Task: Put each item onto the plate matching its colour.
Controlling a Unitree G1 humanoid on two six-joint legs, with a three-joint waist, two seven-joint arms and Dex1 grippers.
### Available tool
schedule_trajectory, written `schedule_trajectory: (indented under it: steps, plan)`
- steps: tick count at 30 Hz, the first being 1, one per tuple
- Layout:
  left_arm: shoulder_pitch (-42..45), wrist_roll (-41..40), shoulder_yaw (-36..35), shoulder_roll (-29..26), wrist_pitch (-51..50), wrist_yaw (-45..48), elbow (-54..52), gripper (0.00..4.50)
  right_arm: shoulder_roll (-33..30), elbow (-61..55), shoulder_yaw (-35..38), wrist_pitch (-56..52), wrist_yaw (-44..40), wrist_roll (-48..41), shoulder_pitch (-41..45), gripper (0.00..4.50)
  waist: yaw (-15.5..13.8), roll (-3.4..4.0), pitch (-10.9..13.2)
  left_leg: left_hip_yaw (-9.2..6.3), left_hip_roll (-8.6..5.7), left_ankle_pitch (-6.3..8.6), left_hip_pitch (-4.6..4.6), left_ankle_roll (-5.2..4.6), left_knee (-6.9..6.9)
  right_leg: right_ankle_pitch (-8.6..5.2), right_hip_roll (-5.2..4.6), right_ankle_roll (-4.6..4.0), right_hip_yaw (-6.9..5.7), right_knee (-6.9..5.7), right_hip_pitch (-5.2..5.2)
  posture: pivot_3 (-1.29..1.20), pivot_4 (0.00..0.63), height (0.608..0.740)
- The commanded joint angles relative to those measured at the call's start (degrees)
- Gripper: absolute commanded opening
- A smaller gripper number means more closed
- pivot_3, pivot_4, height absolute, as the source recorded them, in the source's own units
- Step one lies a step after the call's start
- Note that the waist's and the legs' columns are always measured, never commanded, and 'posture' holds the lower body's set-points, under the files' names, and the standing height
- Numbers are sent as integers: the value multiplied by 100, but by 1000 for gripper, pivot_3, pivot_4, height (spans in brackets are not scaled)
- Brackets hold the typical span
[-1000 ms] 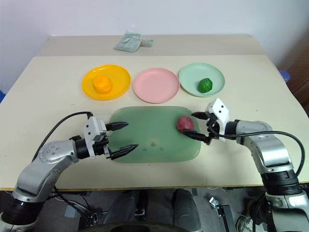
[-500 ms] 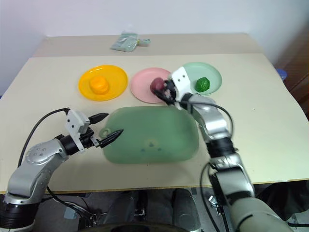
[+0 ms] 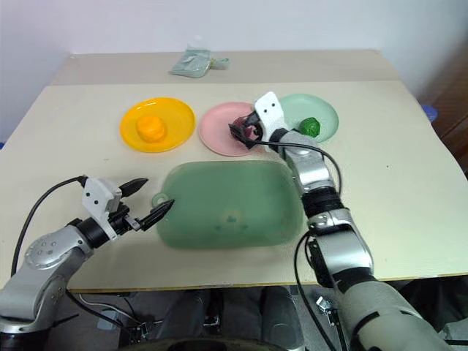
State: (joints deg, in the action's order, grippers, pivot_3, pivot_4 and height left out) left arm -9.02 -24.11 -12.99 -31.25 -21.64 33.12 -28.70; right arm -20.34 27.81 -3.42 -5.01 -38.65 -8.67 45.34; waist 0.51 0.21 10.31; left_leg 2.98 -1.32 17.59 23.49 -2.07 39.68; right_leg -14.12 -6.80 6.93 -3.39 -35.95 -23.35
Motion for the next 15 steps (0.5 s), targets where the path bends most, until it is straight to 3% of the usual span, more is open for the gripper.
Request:
schedule_trajectory:
  steps: [1,4,7,15]
  plan:
    - [-323,63,-879,-111,357,-36,313,4500,-1097,-1196,623,-443,-1283,-782,-851,4444,-23,0,0,-1,0,1,0,-2,0,0,-1,0,0,3,2,0,150,740]
    - [-698,1,-1387,-247,500,147,557,4500,-1963,-1725,931,-882,-2039,-1203,-1677,4444,7,0,0,2,2,5,0,-9,0,0,-2,0,-1,24,7,0,150,740]
    - [-1000,-61,-1777,-328,569,274,718,4500,-2414,-1776,1241,-1128,-2239,-1381,-2164,4444,56,0,-1,13,16,6,-8,-10,-2,1,0,2,-2,50,13,0,150,740]
    - [-1346,-94,-2050,-125,547,142,514,4500,-2578,-1553,1383,-1206,-2243,-1306,-2398,4444,10,1,-1,12,19,8,-11,-7,-3,3,-27,-3,8,50,13,0,150,740]
